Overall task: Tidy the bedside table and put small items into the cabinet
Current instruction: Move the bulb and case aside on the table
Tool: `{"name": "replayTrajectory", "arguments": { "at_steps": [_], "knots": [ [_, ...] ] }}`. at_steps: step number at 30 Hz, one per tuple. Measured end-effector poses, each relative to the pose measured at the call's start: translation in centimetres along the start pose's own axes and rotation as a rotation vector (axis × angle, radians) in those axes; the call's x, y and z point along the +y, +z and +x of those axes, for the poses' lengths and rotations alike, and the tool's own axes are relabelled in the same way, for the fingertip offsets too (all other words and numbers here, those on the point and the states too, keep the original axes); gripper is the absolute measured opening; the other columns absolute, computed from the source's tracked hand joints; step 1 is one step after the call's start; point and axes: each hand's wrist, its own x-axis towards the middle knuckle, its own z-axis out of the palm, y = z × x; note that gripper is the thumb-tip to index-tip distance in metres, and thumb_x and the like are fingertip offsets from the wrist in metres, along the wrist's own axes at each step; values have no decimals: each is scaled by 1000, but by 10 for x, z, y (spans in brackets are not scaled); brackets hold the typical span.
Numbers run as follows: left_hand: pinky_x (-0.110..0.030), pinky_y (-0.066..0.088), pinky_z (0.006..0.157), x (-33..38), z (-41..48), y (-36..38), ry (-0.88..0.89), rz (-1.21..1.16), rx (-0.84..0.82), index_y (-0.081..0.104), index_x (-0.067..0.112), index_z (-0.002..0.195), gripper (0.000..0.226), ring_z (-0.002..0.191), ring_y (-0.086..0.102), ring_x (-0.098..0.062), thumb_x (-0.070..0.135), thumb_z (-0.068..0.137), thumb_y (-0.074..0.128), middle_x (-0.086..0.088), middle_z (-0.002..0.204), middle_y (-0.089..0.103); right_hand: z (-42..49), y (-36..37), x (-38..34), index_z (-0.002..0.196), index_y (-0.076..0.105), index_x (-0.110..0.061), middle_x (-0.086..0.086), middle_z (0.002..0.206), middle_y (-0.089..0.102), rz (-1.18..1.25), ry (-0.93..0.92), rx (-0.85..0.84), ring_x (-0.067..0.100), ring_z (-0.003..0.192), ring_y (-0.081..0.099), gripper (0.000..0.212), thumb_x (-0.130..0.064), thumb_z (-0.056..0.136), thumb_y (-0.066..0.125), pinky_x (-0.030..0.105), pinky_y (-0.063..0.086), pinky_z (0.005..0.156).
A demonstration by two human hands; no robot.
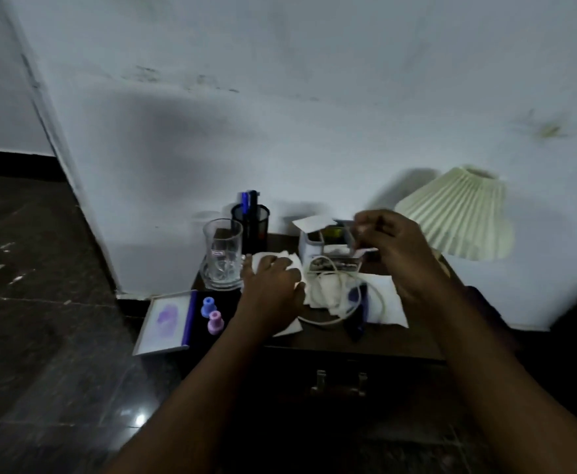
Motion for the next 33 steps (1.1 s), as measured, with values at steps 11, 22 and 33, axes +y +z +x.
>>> {"name": "replayTrajectory", "arguments": {
  "at_steps": [11,22,33],
  "knots": [
    [-60,26,114,36,-4,-4,34,-69,46,72,28,110,22,126,55,-27,37,91,64,4,124,69,-78,-154,27,111,70,-7,13,111,74,-805,-203,734,31,105,67,23,-2,94,55,32,47,90],
    [-56,27,114,134,-7,8,300,-97,-48,69,30,121,33,131,50,-23,43,95,52,9,130,65,-93,-220,106,119,62,-6,20,130,61,-1075,526,302,42,123,53,56,-56,102,43,52,43,108],
    [-47,39,97,149,0,27,102,85,-57,68,23,113,35,118,55,-29,46,94,50,-2,118,67,-83,-203,112,127,61,-9,19,125,62,-1118,283,294,42,117,55,40,-38,99,58,48,49,97]
  ]
}}
